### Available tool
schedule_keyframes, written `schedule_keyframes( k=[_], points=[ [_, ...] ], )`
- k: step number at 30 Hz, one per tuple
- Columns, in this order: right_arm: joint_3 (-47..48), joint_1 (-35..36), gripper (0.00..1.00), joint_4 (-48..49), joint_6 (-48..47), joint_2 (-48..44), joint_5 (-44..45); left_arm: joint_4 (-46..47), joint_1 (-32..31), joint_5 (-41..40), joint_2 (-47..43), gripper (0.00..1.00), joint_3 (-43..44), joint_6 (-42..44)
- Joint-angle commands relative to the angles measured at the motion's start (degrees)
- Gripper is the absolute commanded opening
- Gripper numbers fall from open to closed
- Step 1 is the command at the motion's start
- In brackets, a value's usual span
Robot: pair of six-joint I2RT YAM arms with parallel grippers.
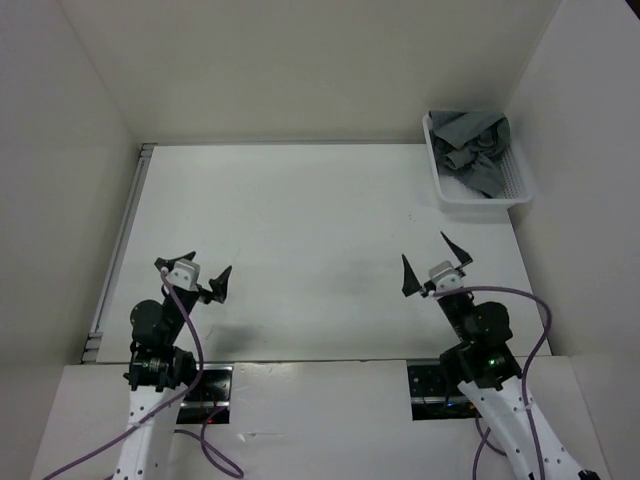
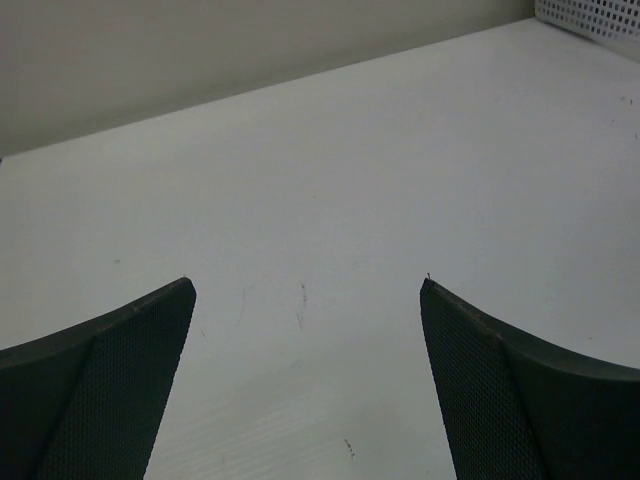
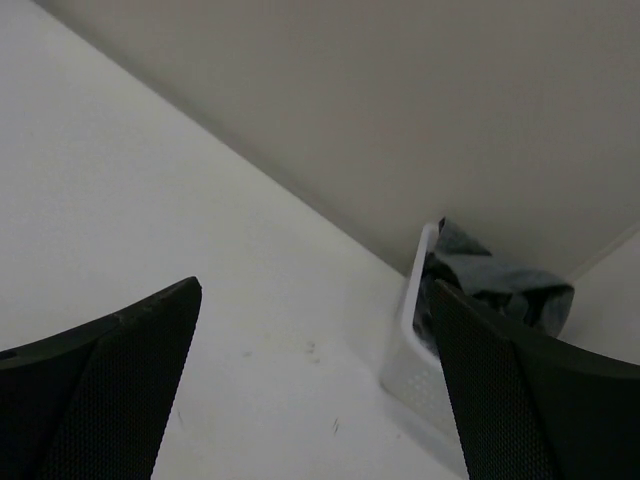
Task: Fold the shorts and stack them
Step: Grab the shorts from the pile
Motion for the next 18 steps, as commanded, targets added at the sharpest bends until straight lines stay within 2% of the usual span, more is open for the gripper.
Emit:
schedule_keyframes(
  k=[1,4,5,6,7,8,9,10,13,15,16,18],
  points=[
    [13.01,0.36,1.0,4.99,3.19,8.55,-4.12,7.33,-0.16,-0.82,3.3,1.0,8.61,0.21],
    [26.8,0.36,1.0,0.79,13.38,21.22,1.49,5.21,-0.16,-1.69,12.77,1.0,14.69,0.21],
    [30.66,0.36,1.0,-5.32,13.41,29.45,1.5,3.73,-0.16,-2.83,16.46,1.0,20.37,0.21],
    [38.36,0.36,1.0,-8.86,13.94,33.1,2.11,2.41,-0.16,-6.15,25.2,1.0,23.9,0.21],
    [42.0,0.36,1.0,-12.12,16.12,36.44,3.51,0.4,-0.16,-7.48,30.16,1.0,28.03,0.21],
    [45.52,0.36,1.0,-17.98,18.66,43.26,5.78,-5.71,-0.16,-8.46,35.34,1.0,32.77,0.21],
    [52.6,0.97,1.0,-21.0,23.82,46.89,11.55,-9.25,-0.16,-9.94,45.92,1.0,42.56,0.21],
    [56.24,0.98,1.0,-24.16,25.79,50.85,14.91,-15.9,-0.16,-9.96,50.64,1.0,47.1,0.21],
    [69.52,1.5,1.0,-35.24,28.61,66.93,24.14,-24.19,0.45,-9.96,61.83,1.0,55.65,0.21],
    [77.7,1.5,1.0,-41.12,30.63,77.36,26.1,-28.6,-0.16,-11.36,68.22,1.0,61.89,0.21],
    [80.25,0.37,1.0,-43.07,31.95,80.39,26.11,-33.67,-0.95,-14.24,71.14,1.0,64.43,0.21],
    [85.36,-2.7,1.0,-44.41,38.52,86.01,20.16,-38.18,-0.95,-16.98,80.16,1.0,72.23,0.21]
  ],
)
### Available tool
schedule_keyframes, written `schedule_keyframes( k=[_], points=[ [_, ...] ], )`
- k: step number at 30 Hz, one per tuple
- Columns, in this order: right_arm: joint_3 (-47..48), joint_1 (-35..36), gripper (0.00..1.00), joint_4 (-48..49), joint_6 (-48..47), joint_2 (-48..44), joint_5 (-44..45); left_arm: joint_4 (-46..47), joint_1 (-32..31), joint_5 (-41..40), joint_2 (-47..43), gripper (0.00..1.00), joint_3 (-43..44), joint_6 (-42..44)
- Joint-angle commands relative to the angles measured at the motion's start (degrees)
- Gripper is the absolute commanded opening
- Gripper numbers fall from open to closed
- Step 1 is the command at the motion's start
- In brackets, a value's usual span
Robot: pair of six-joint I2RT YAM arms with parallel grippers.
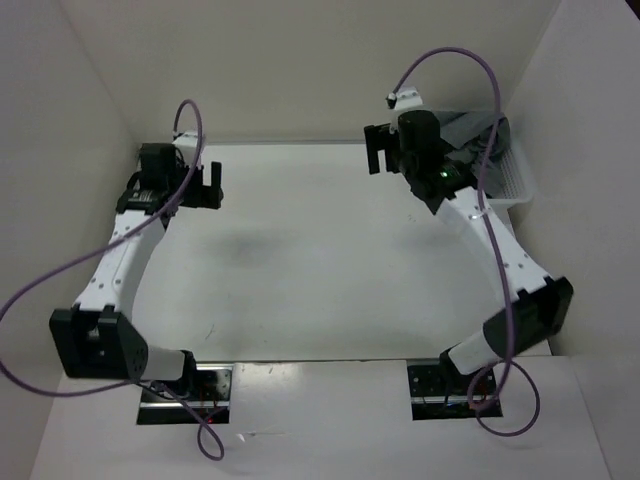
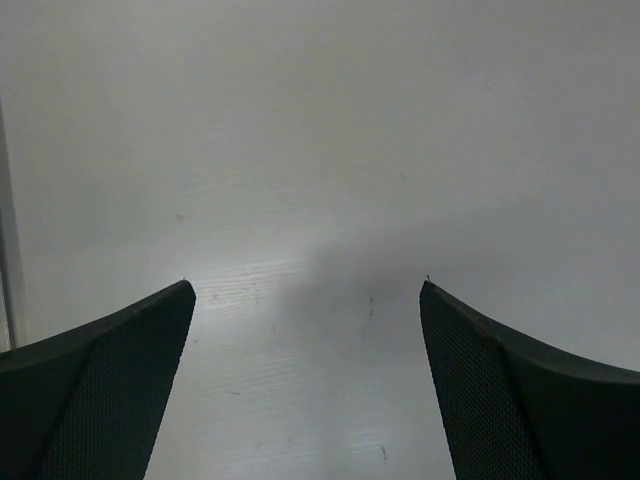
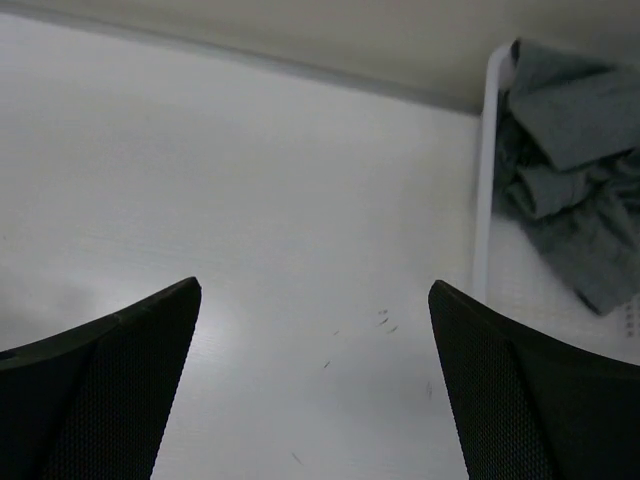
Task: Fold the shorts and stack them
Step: Grab the shorts from the pile
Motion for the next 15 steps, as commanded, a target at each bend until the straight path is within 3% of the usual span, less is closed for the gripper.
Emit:
schedule_keyframes(
  k=[1,2,5,8,11,15],
  points=[
    [5.44,-7.11,1.0,-12.45,11.85,6.98,-2.25,-15.96,-0.56,-5.77,10.57,1.0,10.28,0.16],
    [5.44,-9.33,1.0,-11.23,15.62,7.77,-8.03,-16.51,-0.56,-7.09,13.99,1.0,11.61,0.16],
    [6.75,-16.98,1.0,-6.57,17.85,12.42,-13.95,-20.46,-0.56,-4.32,20.31,1.0,16.0,0.16],
    [10.34,-22.6,1.0,-5.86,19.43,20.42,-13.1,-27.66,1.37,1.83,30.49,1.0,23.45,0.16],
    [15.35,-26.91,1.0,-5.86,21.1,27.35,-14.24,-29.44,1.99,7.73,34.85,1.0,27.09,0.16],
    [20.9,-28.34,0.97,-4.54,23.21,34.75,-6.28,-26.98,0.68,5.4,35.9,1.0,29.1,0.16]
  ],
)
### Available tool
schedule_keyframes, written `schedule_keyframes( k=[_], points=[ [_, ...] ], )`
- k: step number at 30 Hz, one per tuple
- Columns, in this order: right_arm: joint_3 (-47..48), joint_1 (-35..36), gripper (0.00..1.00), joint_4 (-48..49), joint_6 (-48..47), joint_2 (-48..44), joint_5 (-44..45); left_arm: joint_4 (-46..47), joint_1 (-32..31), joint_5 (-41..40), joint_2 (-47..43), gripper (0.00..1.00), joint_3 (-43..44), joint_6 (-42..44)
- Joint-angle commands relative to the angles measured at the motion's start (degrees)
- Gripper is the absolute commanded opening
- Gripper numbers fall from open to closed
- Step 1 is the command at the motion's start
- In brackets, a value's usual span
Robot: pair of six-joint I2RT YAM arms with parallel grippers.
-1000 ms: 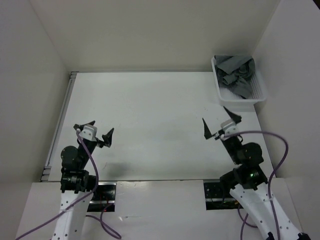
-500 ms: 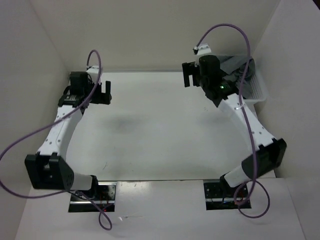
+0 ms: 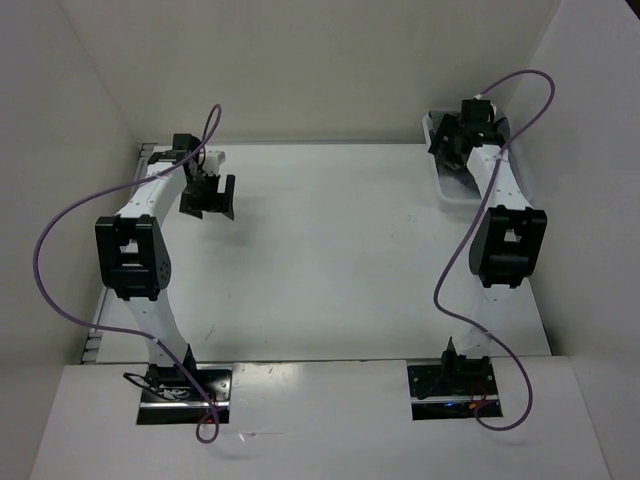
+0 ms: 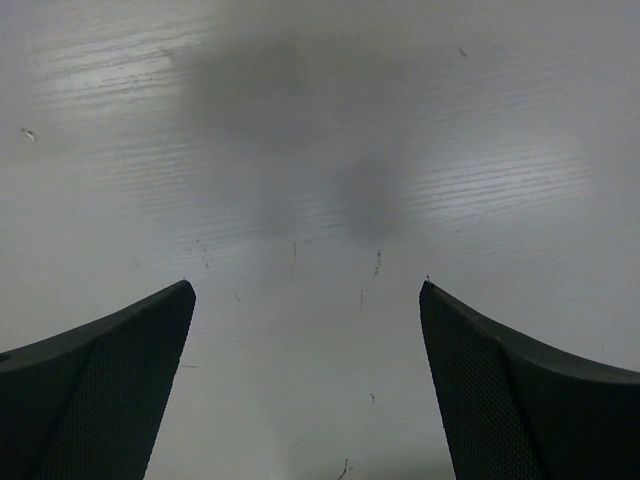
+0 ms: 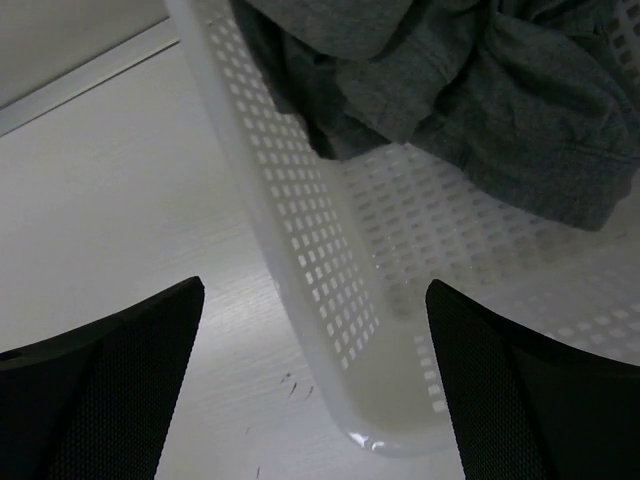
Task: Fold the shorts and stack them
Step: Grab the shorts from the pile
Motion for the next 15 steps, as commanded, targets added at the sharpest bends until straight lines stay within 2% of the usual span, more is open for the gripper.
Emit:
schedule_keyframes(
  k=[1,8,15],
  points=[
    [6.22,0.21,0.95,1.87,4.35,4.73,5.71,-1.84,-1.17,0.95,0.71,1.0,5.81,0.21],
    [16.32,-0.32,0.92,4.41,7.34,18.51,12.12,-1.84,-1.17,-3.63,4.5,1.0,6.96,0.21],
    [23.89,-1.46,0.85,4.41,10.41,24.68,16.88,-1.84,-1.69,-5.04,5.56,1.0,5.21,0.21]
  ],
)
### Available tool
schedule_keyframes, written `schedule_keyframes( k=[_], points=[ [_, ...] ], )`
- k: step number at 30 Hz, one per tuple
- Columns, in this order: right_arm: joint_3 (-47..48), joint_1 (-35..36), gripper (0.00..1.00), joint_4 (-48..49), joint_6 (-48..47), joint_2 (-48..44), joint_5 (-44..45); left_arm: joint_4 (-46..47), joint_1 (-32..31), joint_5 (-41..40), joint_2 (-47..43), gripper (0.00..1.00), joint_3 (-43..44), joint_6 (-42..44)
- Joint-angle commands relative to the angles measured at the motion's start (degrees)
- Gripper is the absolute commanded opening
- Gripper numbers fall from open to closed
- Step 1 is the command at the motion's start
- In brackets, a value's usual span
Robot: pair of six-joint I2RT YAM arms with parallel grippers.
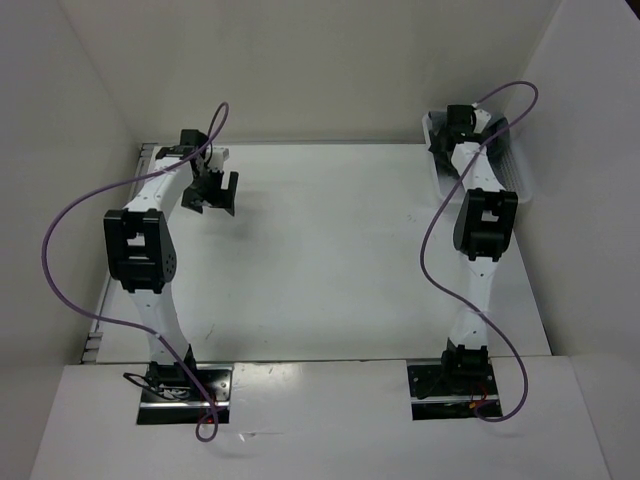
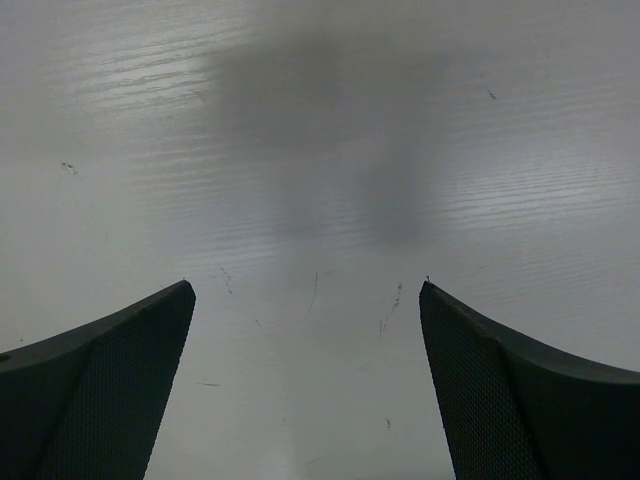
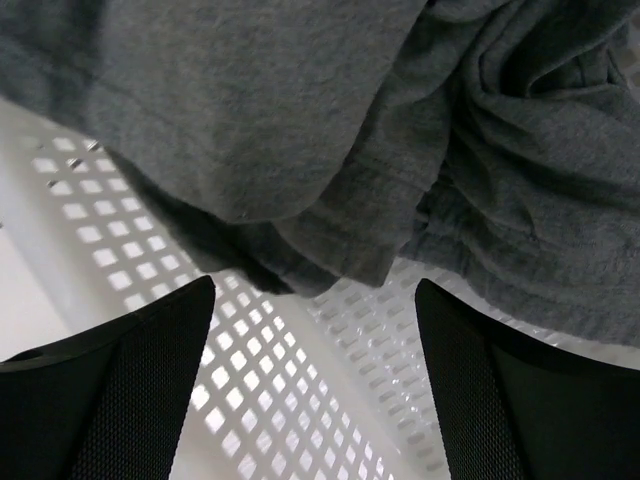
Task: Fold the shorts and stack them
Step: Grab the shorts from the pile
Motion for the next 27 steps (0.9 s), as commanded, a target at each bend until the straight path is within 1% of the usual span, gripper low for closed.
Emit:
schedule_keyframes(
  k=[1,3,6,9,10,13,15,16,18,19,20,21,22,23,27],
  points=[
    [5.21,-0.78,0.85,2.03,2.92,1.69,4.6,-0.53,-0.23,-0.73,1.06,1.0,-0.32,0.21],
    [5.74,-0.78,0.83,1.51,3.53,2.31,5.82,-0.53,-0.23,-0.73,1.59,1.0,0.37,0.21],
    [5.74,-1.31,0.76,1.5,4.24,2.32,5.31,-0.53,-0.23,-0.73,2.81,1.0,1.43,0.21],
    [5.74,-1.84,0.65,1.5,4.94,3.8,4.78,-0.53,-0.23,-0.73,3.34,1.0,1.96,0.21],
    [6.52,-1.84,0.55,2.03,4.25,4.68,4.78,-0.53,-0.23,-0.73,3.34,1.0,1.96,0.21],
    [7.06,-1.84,0.43,2.56,3.19,5.39,4.25,-0.53,-0.23,-0.73,3.34,1.0,1.96,0.21],
    [6.36,-1.84,0.43,2.56,3.19,5.39,1.53,-0.53,-0.23,-0.73,2.73,1.0,1.43,0.21],
    [5.57,-1.84,0.41,2.56,3.19,5.39,-1.17,-0.53,-0.23,-0.73,2.73,1.0,0.91,0.21],
    [5.04,-2.37,0.4,2.56,2.66,5.39,-3.65,-0.53,-0.23,-0.73,2.2,1.0,0.91,0.21],
    [5.04,-2.37,0.3,3.08,2.66,5.39,-4.36,-0.53,-0.23,-0.12,2.2,1.0,0.91,0.21],
    [5.04,-2.37,0.23,3.09,1.27,5.39,-5.49,-0.53,-0.23,-0.12,2.2,1.0,0.91,0.21],
    [5.04,-2.37,0.14,3.61,0.56,4.78,-6.2,-0.53,-0.23,-0.12,1.68,1.0,0.91,0.21],
    [5.73,-2.37,0.01,3.61,-0.06,4.78,-6.21,-0.53,-0.23,0.4,1.67,1.0,0.91,0.21],
    [5.74,-2.37,0.0,4.14,-1.37,3.99,-6.21,-0.53,-0.23,0.41,1.06,1.0,1.43,0.21],
    [6.27,-2.37,0.0,4.14,-2.0,-0.3,-4.89,-0.53,-0.23,1.29,-1.13,1.0,1.96,0.21]
  ],
)
